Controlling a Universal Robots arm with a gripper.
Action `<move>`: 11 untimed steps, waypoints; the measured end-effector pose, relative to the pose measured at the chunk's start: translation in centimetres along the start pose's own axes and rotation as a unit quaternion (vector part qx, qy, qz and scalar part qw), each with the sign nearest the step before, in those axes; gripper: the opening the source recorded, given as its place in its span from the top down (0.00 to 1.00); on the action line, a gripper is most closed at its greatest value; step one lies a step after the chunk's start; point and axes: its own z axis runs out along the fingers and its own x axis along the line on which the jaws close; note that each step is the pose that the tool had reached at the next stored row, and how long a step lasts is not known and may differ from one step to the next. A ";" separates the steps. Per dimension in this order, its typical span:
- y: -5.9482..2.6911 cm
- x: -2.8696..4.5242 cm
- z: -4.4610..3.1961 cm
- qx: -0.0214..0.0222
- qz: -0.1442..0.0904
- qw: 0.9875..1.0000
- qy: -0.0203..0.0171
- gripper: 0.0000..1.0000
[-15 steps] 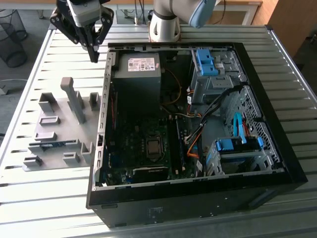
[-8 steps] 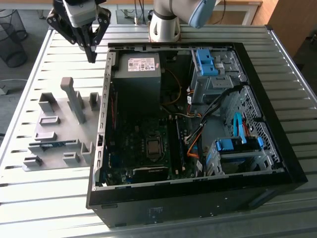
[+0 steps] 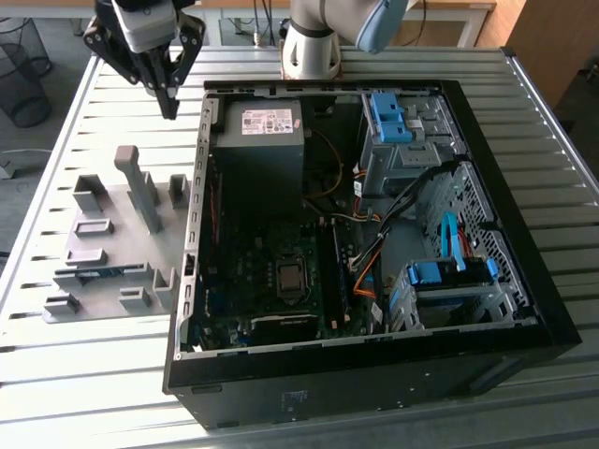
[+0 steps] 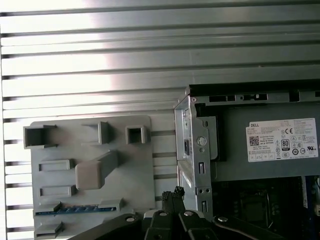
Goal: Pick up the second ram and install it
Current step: 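Reach for the second ram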
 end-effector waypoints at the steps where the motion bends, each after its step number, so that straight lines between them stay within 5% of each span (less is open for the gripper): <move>1: -0.01 0.07 0.00 0.000 0.000 1.000 0.000 0.90; 11: -0.06 0.66 0.10 0.000 0.000 1.000 0.000 0.90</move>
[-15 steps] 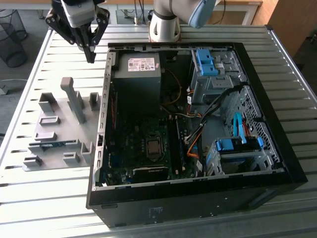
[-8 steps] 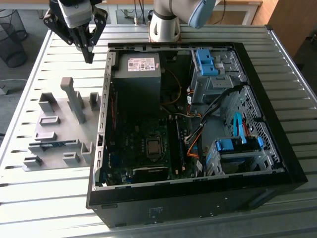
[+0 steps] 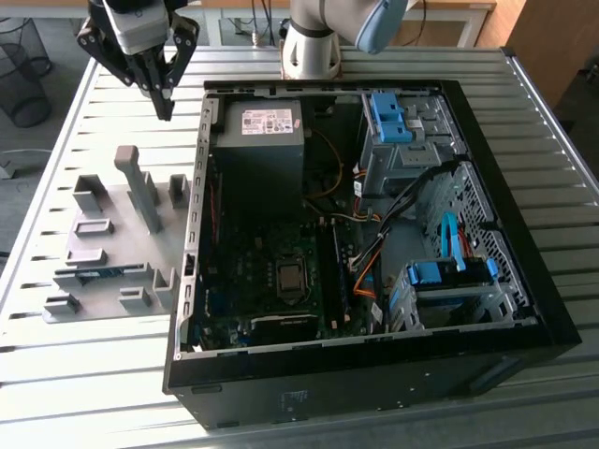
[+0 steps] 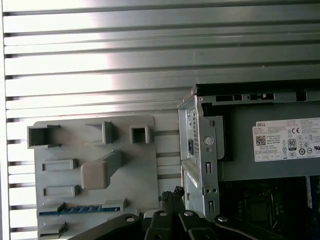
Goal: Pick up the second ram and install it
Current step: 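Reach for the second ram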
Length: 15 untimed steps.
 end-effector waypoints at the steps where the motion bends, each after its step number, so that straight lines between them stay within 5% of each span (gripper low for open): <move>1: 0.00 0.05 0.00 0.000 0.000 1.000 0.000 0.90; 15: -0.07 0.90 0.12 0.000 0.000 1.000 0.000 0.90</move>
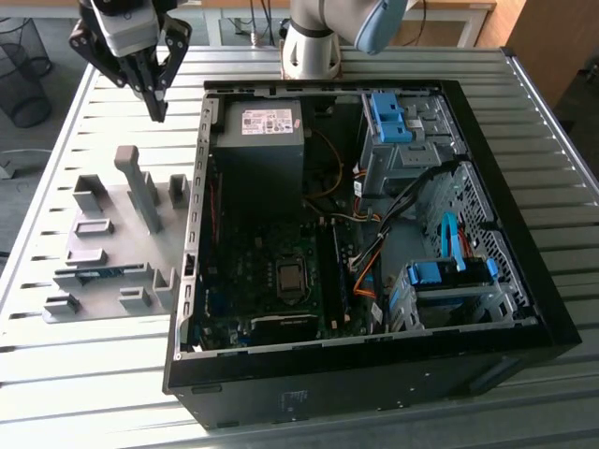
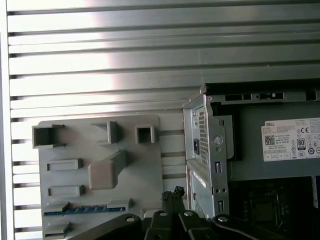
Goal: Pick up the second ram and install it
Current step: 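Reach for the second ram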
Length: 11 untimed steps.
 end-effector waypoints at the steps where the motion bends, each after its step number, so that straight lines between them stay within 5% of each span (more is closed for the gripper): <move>1: 0.00 0.06 0.01 0.000 0.000 1.000 0.000 0.90; 11: -0.06 0.67 0.08 0.000 0.000 1.000 0.000 0.90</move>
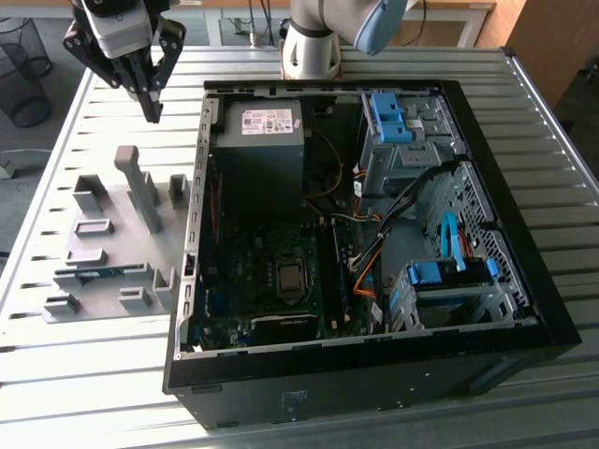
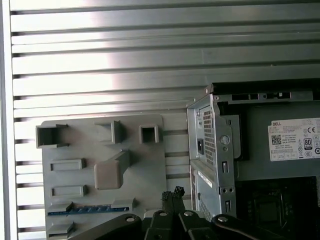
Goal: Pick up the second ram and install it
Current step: 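Reach for the second ram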
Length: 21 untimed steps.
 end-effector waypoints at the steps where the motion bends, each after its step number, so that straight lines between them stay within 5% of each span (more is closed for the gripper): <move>1: 0.00 0.06 0.01 0.000 0.000 1.000 0.000 0.90; 21: -0.10 1.30 0.15 0.000 0.000 1.000 0.000 0.90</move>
